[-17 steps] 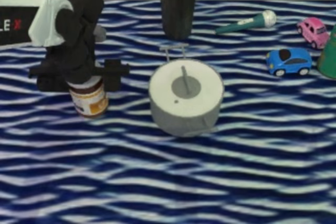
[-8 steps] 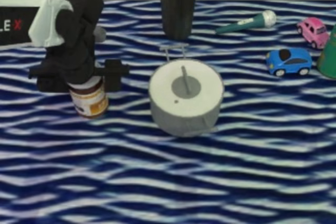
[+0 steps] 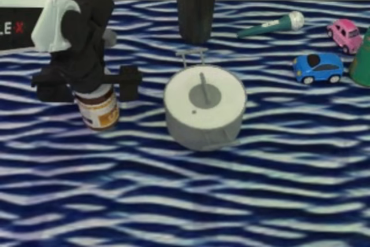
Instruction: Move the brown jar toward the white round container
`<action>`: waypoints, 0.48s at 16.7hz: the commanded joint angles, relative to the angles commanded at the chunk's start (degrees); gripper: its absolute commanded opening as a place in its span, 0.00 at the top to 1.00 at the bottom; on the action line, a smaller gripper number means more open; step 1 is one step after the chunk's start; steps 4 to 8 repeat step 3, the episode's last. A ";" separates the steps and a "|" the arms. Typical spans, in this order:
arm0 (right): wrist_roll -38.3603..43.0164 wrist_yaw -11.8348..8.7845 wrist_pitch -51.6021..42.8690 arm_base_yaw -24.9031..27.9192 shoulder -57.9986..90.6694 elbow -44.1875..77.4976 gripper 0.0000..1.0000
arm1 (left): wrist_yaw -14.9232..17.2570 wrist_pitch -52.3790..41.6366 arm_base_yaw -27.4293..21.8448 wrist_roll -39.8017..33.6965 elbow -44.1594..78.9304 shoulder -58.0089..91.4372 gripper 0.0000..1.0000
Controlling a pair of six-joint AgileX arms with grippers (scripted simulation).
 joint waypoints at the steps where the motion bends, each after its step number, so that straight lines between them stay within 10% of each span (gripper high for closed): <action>1: 0.00 0.00 0.00 0.00 0.00 0.00 0.00 | 0.00 0.00 0.00 0.00 0.00 0.00 0.00; 8: 0.00 0.00 0.00 0.00 0.00 0.00 0.00 | 0.00 0.00 0.00 0.00 0.00 0.00 0.00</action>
